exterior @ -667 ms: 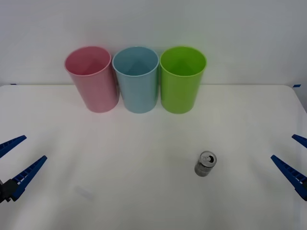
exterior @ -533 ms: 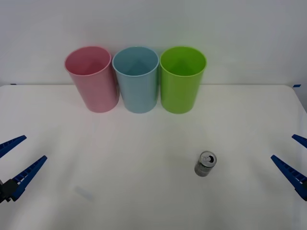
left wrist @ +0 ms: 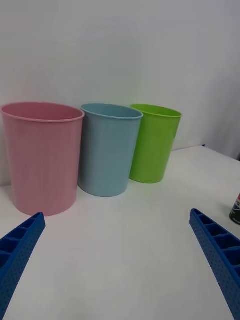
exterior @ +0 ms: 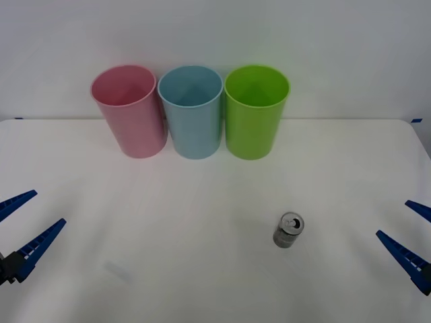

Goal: Grasp the object on the table and drop it into the matching bin: aluminum can to the light blue bin, PET bottle to the pink bin.

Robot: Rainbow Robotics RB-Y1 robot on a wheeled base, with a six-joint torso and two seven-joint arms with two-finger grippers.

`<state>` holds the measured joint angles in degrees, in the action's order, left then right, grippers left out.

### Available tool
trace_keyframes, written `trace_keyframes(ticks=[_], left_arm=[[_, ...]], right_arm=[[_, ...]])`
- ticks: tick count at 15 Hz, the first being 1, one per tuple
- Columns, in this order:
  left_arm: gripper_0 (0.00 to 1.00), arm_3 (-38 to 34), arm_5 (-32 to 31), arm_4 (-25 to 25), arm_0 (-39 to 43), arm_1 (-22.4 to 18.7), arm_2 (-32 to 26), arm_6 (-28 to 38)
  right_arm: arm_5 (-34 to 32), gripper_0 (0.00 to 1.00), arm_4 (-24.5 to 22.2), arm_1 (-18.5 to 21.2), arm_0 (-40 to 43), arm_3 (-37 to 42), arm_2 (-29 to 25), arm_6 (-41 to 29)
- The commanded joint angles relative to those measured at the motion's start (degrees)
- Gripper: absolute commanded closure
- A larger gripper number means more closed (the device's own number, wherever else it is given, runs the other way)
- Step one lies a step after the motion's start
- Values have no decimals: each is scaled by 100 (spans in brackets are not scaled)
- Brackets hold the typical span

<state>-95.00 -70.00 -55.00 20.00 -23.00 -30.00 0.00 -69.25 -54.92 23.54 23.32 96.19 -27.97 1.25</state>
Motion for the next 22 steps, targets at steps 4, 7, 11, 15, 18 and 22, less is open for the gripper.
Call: trace_keyframes(ticks=[4,7,11,15,18,22], left_arm=[[0,0,0,0,0,0,0,0],[0,0,0,0,0,0,0,0],[0,0,0,0,0,0,0,0],[0,0,0,0,0,0,0,0],[0,0,0,0,0,0,0,0],[0,0,0,0,0,0,0,0]], right_arm=[[-54,0,-37,27,85,-303,432,367],[-54,0,-63,27,68,-567,617,1237],[8,0,-63,27,-99,-989,986,2098],[69,0,-63,27,-407,-1481,1373,2353],[298,0,-63,27,-556,-1613,1742,2380],[746,0,-45,-104,-706,-1604,2129,2494]])
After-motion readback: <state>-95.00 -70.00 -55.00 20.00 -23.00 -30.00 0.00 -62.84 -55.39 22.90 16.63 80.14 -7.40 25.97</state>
